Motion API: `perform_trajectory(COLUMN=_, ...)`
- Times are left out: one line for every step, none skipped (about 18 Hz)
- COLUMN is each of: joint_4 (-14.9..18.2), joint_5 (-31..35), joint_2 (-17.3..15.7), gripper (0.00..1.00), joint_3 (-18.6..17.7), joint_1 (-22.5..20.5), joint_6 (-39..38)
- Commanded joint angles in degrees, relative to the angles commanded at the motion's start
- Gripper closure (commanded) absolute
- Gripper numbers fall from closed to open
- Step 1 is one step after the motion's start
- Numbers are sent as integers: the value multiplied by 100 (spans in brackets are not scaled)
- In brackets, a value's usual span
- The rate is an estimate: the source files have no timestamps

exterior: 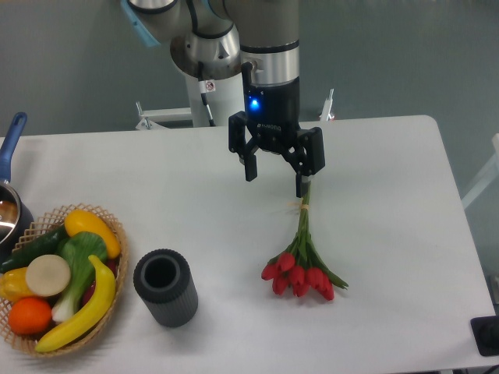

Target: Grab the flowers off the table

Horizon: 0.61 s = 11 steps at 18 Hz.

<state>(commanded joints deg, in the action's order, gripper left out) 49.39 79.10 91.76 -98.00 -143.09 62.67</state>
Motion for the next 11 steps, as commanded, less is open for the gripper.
perform_trajectory(joint_4=0, joint_5=17, joint_2=0, gripper=0, joint_3=9, joint_1=0, joint_6=-9)
perform_trajectory(joint_4=0, joint_5=0, joint_2=9, gripper=0, joint_3=52, joint_1=9, joint_6=-9)
perform_trajectory(joint_4=17, joint_5=17, joint_2=26, gripper=0, joint_3=105, joint_1=17, joint_6=-26)
perform_trajectory(joint_4=9, joint_5=0, joint_2=35, gripper=0, joint_3=106, joint_1=18, joint_6=-44)
perform_trajectory(joint_4=0, joint_5=0, joint_2=35, gripper=0, joint_3=106, joint_1=26, joint_6=-87)
perform_trajectory(joint_4=0, joint_5=0, joint_2=35, gripper=0, joint_3=106, joint_1=35, joint_6=-192)
perform_trajectory(joint_4=-9, joint_5=0, joint_2=35, gripper=0, joint_3=106, joint_1=35, joint_6=-437)
perform_trajectory(joint_4=-17, joint_5=-9, joint_2=44, gripper=0, joint_3=106, joint_1=35, joint_6=-753)
perform_trajectory(joint_4=-61, joint_5=-35, joint_2=44, gripper=0, joint_3=114, joint_1=35, joint_6=-965)
perform_trajectory(joint_4=-131, joint_5=-53, joint_2=53, gripper=0, joint_3=114, joint_1=44, joint_6=-1071)
perform_trajectory(joint_4=-175, joint_5=-53, joint_2=62, gripper=0, joint_3=114, joint_1=44, joint_6=-1098)
